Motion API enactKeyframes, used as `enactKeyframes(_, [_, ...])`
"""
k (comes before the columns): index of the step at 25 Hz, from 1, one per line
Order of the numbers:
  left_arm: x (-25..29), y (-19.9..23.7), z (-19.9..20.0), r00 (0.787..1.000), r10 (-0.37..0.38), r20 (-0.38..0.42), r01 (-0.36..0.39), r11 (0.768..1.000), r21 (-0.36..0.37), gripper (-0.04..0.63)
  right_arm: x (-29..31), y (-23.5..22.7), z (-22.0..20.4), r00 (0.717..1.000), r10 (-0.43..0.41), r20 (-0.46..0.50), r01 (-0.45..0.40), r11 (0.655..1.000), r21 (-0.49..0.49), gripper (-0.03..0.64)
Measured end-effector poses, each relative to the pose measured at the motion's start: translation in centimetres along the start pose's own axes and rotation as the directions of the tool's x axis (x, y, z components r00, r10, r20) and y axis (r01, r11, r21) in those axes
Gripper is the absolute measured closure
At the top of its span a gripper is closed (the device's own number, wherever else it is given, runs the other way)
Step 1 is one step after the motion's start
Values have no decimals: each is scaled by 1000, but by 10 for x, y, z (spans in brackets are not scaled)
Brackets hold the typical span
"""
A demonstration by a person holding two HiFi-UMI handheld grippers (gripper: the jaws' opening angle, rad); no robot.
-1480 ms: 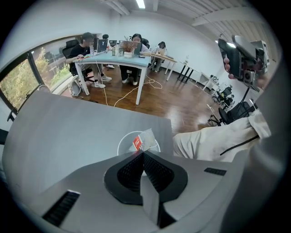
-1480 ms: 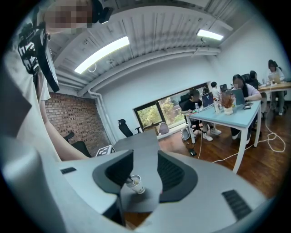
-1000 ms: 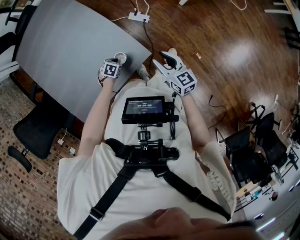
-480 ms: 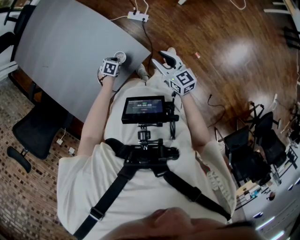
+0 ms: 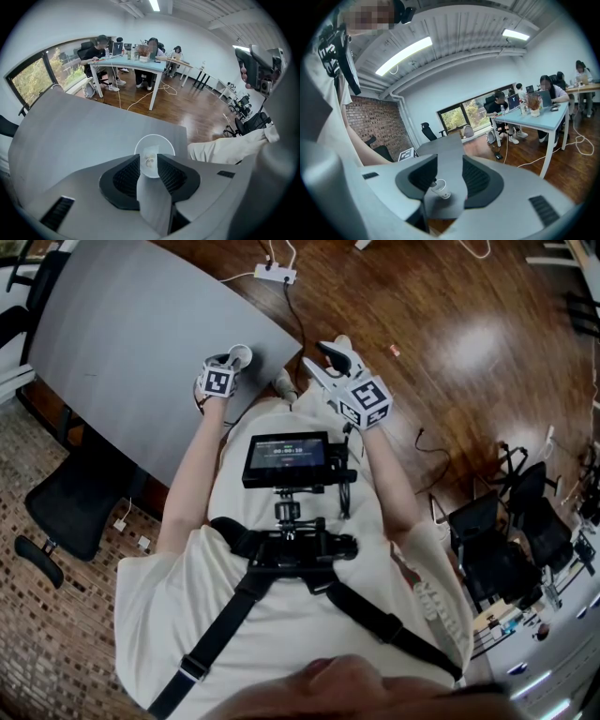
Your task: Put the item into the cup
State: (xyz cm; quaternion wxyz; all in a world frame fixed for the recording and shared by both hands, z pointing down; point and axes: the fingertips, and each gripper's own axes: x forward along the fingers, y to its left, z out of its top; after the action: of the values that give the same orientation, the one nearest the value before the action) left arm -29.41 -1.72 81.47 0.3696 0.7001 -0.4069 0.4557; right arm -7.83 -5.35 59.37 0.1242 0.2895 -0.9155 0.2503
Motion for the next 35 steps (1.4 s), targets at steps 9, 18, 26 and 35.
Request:
enactKeyframes(9, [-31,-18,44,969,-97,227,117,990,-77,479,0,1,0,1000,-2,-10,2,1000,-11,439])
enactKeyframes(18, [-77,-30,74,886,-124,447,180,980,-86,479,-6,-9,-2,1000,-19,-1,19,1000,-10,439])
enactKeyframes(26, [-103,-25,78,847,-89,524,190,972,-141,479,-3,-12,-4,1000,2,-11,-2,999,-32,439])
enactKeyframes(35, [-101,-31,41,850,-70,522,245,930,-275,479,12,7,-6,995,86,-43,-89,993,-72,438])
